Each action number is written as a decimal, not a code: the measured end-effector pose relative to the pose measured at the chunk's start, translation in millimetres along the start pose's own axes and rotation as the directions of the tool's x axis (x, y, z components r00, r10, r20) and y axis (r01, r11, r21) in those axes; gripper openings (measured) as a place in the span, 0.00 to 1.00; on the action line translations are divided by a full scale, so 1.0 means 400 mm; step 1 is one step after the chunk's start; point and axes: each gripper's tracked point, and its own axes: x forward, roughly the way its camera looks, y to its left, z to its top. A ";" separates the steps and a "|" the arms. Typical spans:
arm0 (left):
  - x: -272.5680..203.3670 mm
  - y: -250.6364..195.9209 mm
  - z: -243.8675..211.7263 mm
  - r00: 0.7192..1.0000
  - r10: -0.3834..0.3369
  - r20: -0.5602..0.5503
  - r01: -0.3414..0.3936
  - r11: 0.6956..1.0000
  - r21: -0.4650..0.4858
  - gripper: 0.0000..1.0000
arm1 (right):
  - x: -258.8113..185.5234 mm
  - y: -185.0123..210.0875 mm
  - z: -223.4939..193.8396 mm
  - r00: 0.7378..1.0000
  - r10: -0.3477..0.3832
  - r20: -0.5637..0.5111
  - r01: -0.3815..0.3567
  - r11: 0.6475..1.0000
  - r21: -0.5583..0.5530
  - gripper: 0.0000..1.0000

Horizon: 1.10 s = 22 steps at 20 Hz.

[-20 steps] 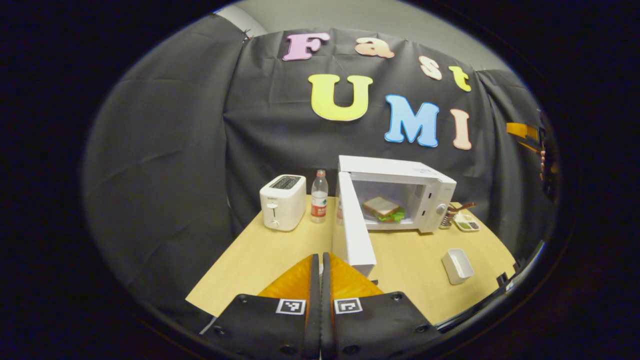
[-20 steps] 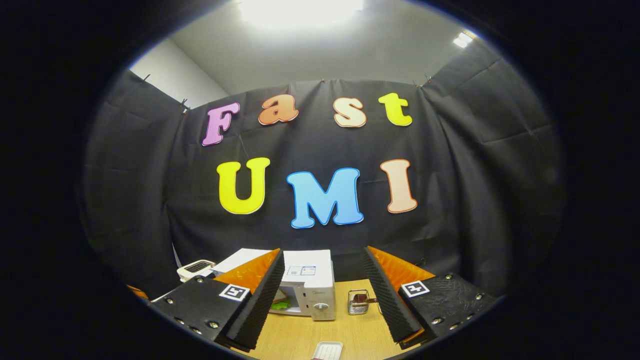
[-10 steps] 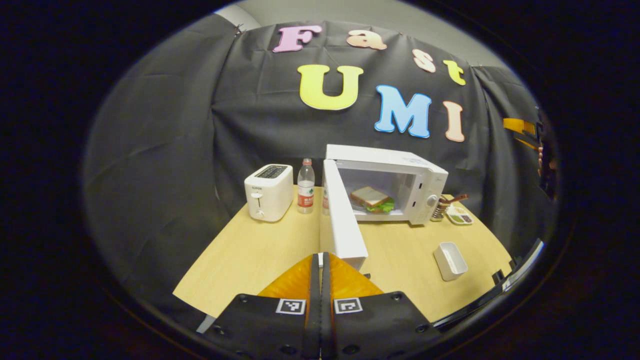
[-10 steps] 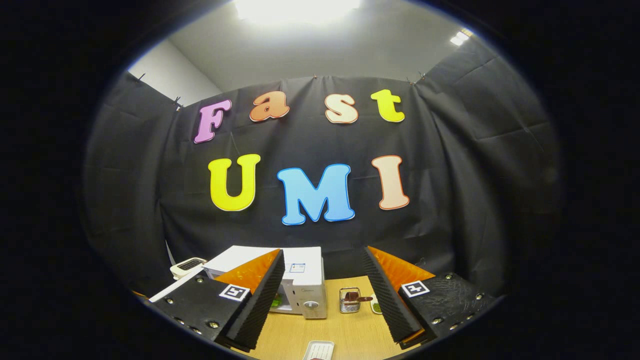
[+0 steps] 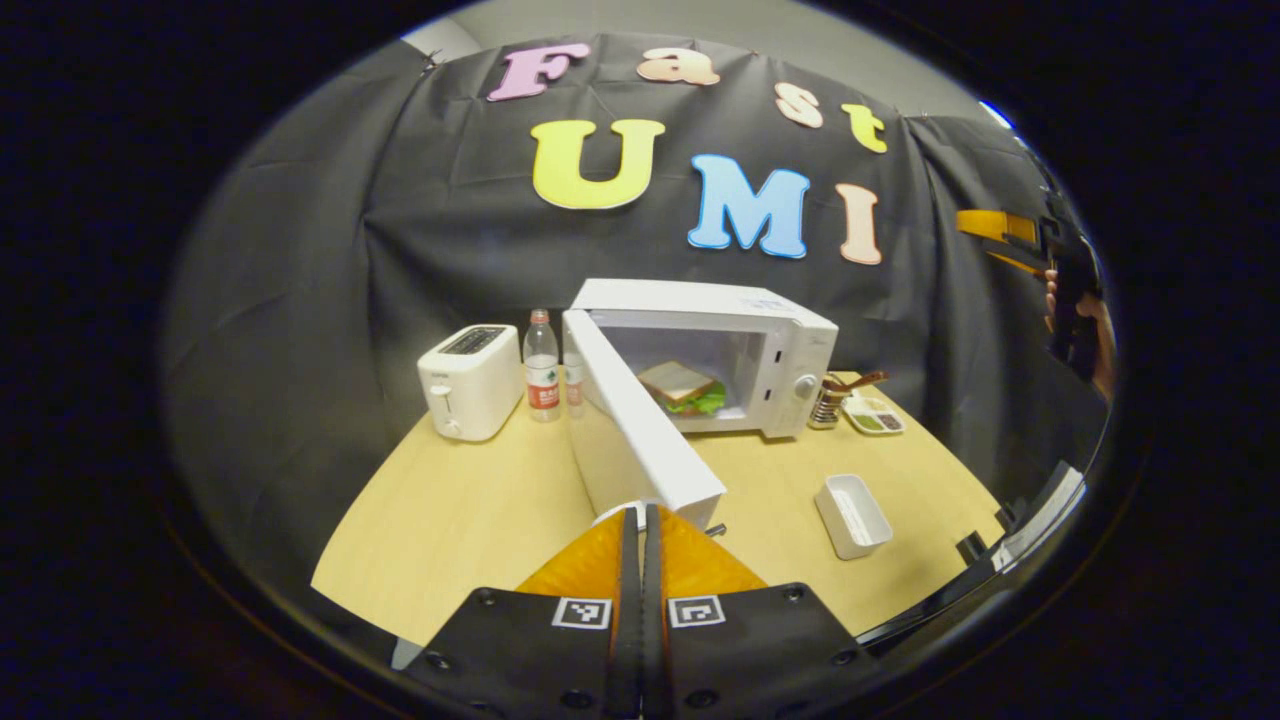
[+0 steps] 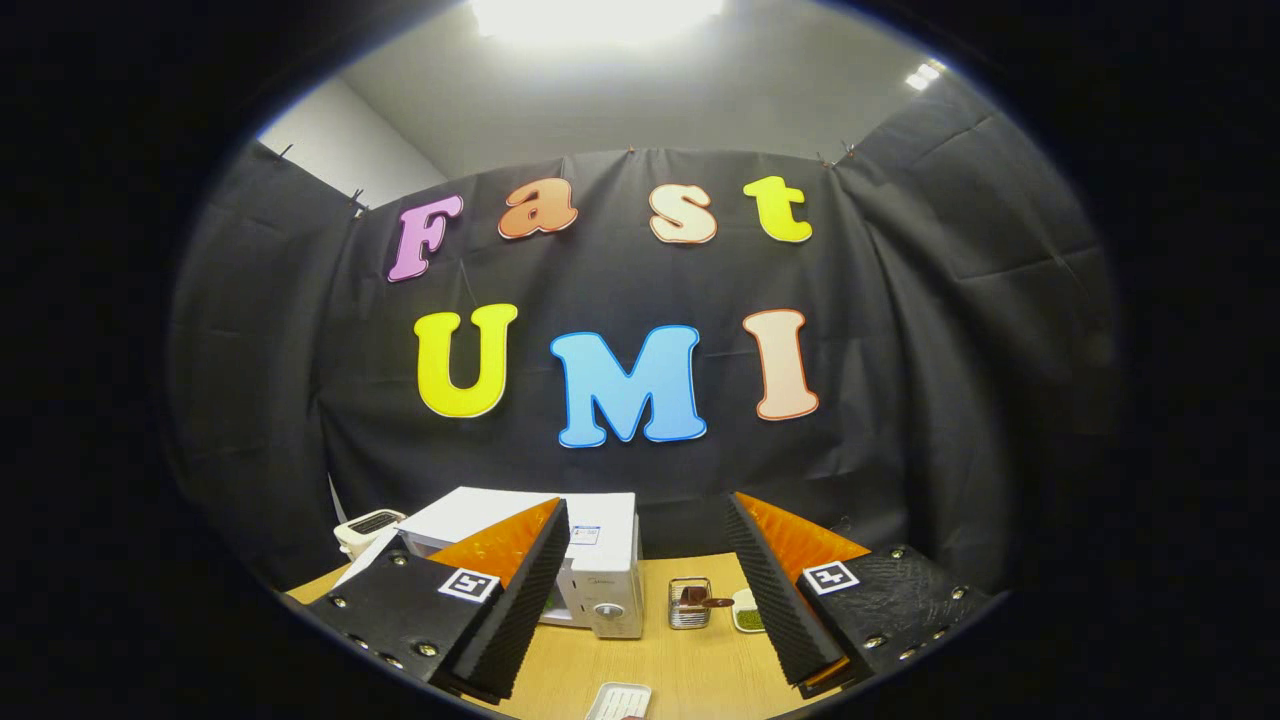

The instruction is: Open the microwave oven with the left hand, put the food in, and close the microwave oven.

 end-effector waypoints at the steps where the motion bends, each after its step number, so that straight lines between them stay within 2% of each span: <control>1: 0.006 -0.029 0.007 1.000 -0.015 -0.001 0.015 1.000 0.004 0.07 | 0.000 -0.012 -0.001 1.000 -0.001 -0.003 0.001 1.000 -0.002 0.94; 10: 0.138 -0.230 0.065 0.993 -0.118 -0.022 0.119 0.992 0.045 0.07 | 0.022 -0.116 -0.001 1.000 -0.019 -0.004 0.019 1.000 -0.003 0.94; 22: 0.327 -0.392 0.135 0.974 -0.223 -0.045 0.225 0.972 0.060 0.07 | 0.039 -0.264 -0.015 0.992 -0.123 -0.021 0.124 0.992 0.021 0.94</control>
